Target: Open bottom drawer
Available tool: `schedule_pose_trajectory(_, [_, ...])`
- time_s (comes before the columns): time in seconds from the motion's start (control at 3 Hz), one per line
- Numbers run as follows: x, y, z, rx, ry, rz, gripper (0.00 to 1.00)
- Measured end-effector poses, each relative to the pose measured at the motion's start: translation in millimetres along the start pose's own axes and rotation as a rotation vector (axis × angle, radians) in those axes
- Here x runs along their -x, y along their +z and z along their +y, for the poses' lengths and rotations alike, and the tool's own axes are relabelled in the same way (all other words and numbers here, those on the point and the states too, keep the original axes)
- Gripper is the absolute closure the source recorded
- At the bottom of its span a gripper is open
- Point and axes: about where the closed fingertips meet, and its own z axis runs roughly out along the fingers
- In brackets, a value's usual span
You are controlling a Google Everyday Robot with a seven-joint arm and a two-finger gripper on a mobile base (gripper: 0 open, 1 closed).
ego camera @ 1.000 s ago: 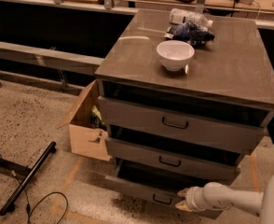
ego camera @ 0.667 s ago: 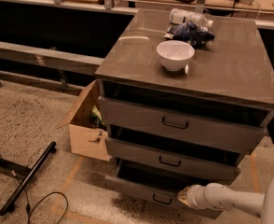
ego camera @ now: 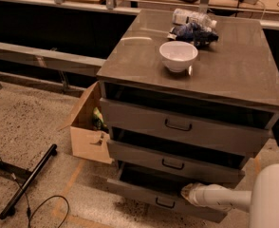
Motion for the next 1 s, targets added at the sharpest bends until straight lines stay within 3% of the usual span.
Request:
schedule_pose_trajectory(0.67, [-10, 28, -11, -0.02, -0.005, 0.038, 1.0])
schedule_pose_trajectory(1.0, [-18, 34, 0, 0.029, 0.007, 0.052, 1.0])
